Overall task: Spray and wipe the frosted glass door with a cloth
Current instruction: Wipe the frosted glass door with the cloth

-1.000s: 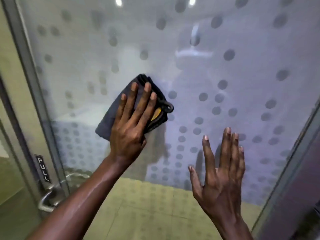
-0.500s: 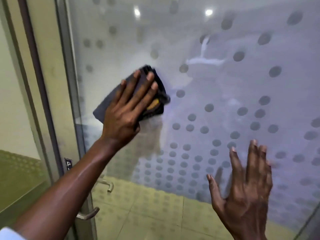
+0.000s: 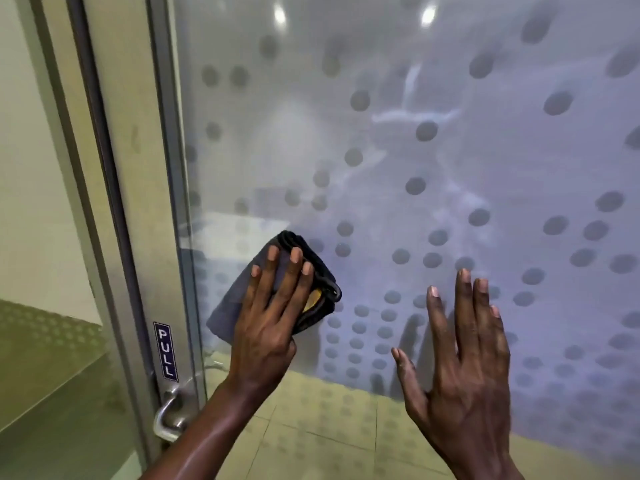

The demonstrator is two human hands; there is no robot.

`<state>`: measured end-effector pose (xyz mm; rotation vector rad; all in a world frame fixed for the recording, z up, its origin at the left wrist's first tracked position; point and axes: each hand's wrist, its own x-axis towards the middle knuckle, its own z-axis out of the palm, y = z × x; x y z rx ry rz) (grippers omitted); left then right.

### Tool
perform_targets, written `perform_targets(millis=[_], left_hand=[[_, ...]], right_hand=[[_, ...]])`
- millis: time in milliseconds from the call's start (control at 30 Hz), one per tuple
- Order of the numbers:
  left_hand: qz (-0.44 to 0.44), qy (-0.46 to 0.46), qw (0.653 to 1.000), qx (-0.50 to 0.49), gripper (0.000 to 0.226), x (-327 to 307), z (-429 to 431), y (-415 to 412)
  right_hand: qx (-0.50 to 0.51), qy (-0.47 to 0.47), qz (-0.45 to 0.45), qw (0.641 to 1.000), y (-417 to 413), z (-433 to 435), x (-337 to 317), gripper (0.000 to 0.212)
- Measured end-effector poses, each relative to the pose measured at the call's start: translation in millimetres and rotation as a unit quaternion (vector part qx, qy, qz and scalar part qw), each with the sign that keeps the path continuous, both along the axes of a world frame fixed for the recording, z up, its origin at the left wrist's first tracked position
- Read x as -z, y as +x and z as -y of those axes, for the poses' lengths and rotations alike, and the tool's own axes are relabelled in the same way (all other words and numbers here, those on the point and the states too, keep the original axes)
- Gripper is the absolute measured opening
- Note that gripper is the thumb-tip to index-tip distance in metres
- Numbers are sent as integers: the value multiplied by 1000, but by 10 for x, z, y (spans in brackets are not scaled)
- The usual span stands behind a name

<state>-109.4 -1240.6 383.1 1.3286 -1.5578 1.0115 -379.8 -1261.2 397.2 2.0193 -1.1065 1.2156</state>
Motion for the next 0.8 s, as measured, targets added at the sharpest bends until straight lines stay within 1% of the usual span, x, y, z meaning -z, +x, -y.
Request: perform_targets(millis=[33,67,100,167,200,233,300,333,400,467,533,633,733,800], left_hand=[[11,2,1000,4,108,-51,-9,80],[20,3,1000,10,103,-152,-13,144],[24,0,1000,16,91,-294,-22,212],[11,-11,999,44,59,-699,-22,363],[-6,-22,998,59,56,-949,-12,451],[-28,-38,996,72,63,-1212,-1,529],[-59,-80,991,86,89,-1709,25,663],[-61,-92,990,89,94,-1896,40,699],[-48,-103,990,84,93,-2054,67,711],[-33,-109,991,73,91,-1946,67,673],[-38,-106,991,67,99,-1659,65,610],[-66,-75,993,67,111,-1132,13,489],[-78,-47,995,50,107,-620,-24,365],[-90,-40,994,49,105,-476,-19,324]], right_hand=[[5,-1,1,1000,23,6,1,87],[10,-1,4,1000,43,10,5,90],[14,-1,12,1000,72,7,12,92],[16,-2,37,999,133,-1,21,96],[13,-6,46,999,172,-4,11,98],[9,-11,48,999,214,-12,-11,98],[0,-19,42,999,332,-5,-90,97],[-5,-21,39,999,397,6,-138,97],[-10,-22,37,999,513,43,-213,97],[0,-22,39,999,589,74,-244,96],[15,-23,40,999,625,94,-234,96],[27,-26,34,999,635,100,-213,97],[27,-23,35,999,635,104,-218,97],[23,-24,37,999,637,88,-224,97]])
